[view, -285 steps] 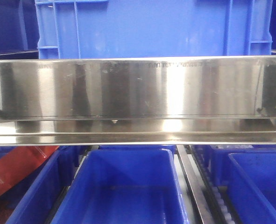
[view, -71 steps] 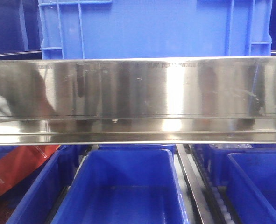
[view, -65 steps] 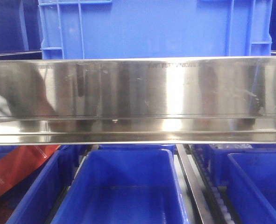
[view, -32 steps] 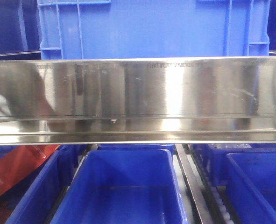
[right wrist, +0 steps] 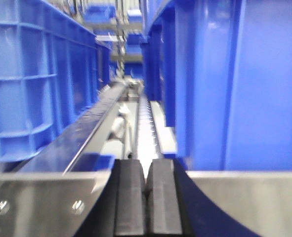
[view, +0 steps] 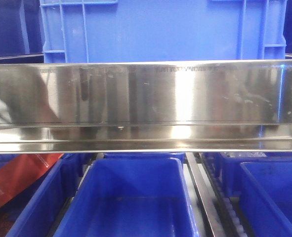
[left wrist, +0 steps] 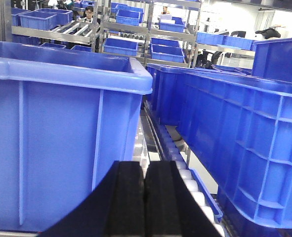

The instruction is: Place valve from conveyor to right shelf box

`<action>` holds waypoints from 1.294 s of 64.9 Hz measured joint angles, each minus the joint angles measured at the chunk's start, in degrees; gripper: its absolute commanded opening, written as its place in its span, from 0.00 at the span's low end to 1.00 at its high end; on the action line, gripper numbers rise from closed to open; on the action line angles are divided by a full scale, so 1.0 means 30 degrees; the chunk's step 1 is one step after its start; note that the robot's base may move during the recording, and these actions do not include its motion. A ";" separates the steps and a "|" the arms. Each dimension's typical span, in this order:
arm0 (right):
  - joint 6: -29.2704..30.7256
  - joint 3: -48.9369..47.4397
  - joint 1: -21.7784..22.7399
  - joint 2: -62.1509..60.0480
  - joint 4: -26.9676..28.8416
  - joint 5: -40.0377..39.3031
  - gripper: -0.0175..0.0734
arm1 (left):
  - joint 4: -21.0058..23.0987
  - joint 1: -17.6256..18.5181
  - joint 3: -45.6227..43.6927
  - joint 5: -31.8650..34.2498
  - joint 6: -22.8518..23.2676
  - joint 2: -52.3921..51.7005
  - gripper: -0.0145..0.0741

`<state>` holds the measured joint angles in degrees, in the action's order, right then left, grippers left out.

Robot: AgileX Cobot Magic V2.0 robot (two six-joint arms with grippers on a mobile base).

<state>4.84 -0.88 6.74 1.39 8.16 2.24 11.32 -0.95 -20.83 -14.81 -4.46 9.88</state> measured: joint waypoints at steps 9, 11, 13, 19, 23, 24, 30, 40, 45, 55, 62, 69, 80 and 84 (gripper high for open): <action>-0.0851 0.0247 -0.0551 -0.0339 -0.1312 -0.0077 0.01 | 0.0000 0.0000 0.0000 0.0032 0.0000 0.0000 0.04; -0.0903 0.0247 -0.0638 -0.0339 -0.1460 -0.0032 0.01 | 0.0000 0.0000 0.0000 0.0032 0.0000 0.0000 0.04; -0.1000 0.0247 -0.0706 -0.0339 -0.1577 -0.0032 0.01 | 0.0000 0.0000 0.0011 0.0032 0.0000 0.0000 0.04; -0.1072 0.0247 -0.0781 -0.0339 -0.2033 -0.0401 0.01 | 0.0000 0.0000 0.0011 0.0032 0.0000 0.0000 0.04; -0.1072 0.0247 -0.0781 -0.0339 -0.2189 -0.0621 0.01 | 0.0000 0.0000 0.0011 0.0032 0.0000 0.0000 0.04; -0.1072 0.0247 -0.0781 -0.0339 -0.2221 -0.0745 0.01 | 0.0000 0.0000 0.0011 0.0032 0.0000 0.0000 0.04; -0.1082 0.0247 -0.0781 -0.0339 -0.2263 -0.0745 0.01 | 0.0000 0.0000 0.0011 0.0032 0.0000 0.0000 0.04; -0.1118 0.0247 -0.0781 -0.0339 -0.2271 -0.0745 0.01 | 0.0000 0.0000 0.0011 0.0032 0.0000 0.0000 0.04; -0.1118 0.0247 -0.0781 -0.0381 -0.2271 -0.0745 0.01 | 0.0000 0.0000 0.0011 0.0032 0.0000 0.0000 0.04; -0.1118 0.0247 -0.0781 -0.0381 -0.2271 -0.0850 0.01 | 0.0000 0.0000 0.0011 0.0032 0.0000 0.0000 0.04; -0.1118 0.0247 -0.0781 -0.0389 -0.2271 -0.0850 0.01 | 0.0000 0.0000 0.0011 0.0032 0.0000 0.0000 0.04; -0.1118 0.0247 -0.0781 -0.0389 -0.2271 -0.0850 0.01 | 0.0000 0.0000 0.0011 0.0032 0.0000 0.0000 0.04; -0.1118 0.0247 -0.0781 -0.0389 -0.2271 -0.0850 0.01 | 0.0000 0.0000 0.0011 0.0032 0.0000 0.0000 0.04; -0.1118 0.0247 -0.0781 -0.0389 -0.2271 -0.0850 0.01 | 0.0000 0.0000 0.0011 0.0032 0.0000 0.0000 0.04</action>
<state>1.49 -0.13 4.39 0.22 1.35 -0.31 11.32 -0.95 -20.80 -14.71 -4.46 9.88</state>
